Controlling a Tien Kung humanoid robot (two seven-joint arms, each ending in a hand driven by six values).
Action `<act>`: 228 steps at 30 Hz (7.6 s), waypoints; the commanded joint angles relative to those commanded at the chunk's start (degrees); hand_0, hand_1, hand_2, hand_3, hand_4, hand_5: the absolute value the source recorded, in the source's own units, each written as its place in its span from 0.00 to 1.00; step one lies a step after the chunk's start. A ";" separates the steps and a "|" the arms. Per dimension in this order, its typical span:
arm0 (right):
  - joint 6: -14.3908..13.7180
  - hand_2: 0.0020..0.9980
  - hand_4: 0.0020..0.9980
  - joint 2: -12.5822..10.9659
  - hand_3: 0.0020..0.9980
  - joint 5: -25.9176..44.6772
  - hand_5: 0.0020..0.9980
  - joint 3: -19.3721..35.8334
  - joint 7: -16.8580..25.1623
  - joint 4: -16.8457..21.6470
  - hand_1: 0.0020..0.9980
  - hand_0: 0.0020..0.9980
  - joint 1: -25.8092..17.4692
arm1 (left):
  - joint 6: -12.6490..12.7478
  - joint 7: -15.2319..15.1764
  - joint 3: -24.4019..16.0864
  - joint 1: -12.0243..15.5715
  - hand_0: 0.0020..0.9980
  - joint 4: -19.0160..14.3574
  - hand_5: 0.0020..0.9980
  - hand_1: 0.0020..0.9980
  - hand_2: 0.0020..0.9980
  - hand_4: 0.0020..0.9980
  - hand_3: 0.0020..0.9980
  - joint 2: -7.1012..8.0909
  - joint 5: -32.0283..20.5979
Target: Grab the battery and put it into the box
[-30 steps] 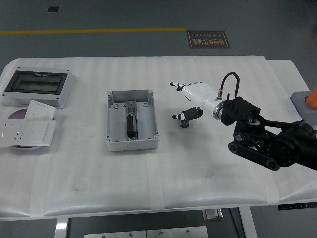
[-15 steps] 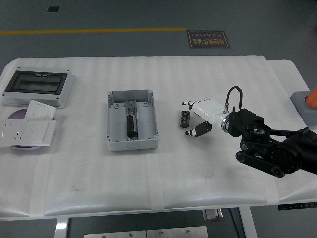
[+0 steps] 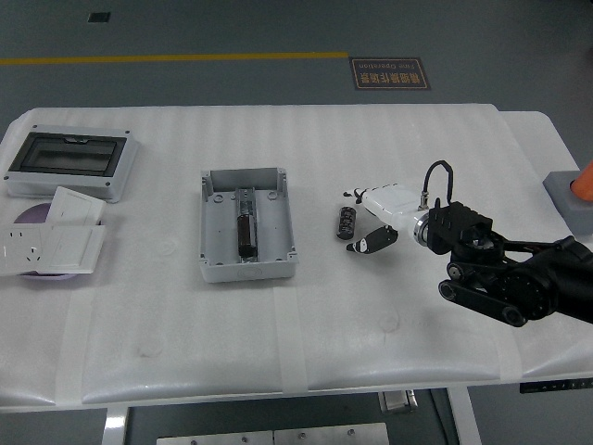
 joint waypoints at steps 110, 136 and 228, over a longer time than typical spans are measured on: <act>-4.66 0.71 0.89 -11.01 0.78 1.80 0.48 59.12 5.41 10.26 0.72 0.74 -24.37 | -0.35 0.87 -1.19 1.98 0.65 0.00 0.43 0.66 0.62 0.47 0.60 -0.42 0.96; -4.73 0.72 0.89 -5.67 0.78 6.50 0.47 76.65 8.90 16.09 0.72 0.71 -33.46 | -0.45 0.90 -2.00 2.86 0.65 0.00 0.42 0.66 0.62 0.47 0.60 -0.81 1.74; -3.68 0.76 0.86 -4.65 0.78 17.49 0.48 85.90 14.86 22.97 0.70 0.67 -39.67 | -0.12 0.74 -4.75 3.84 0.65 0.00 0.42 0.66 0.62 0.48 0.60 -1.75 2.20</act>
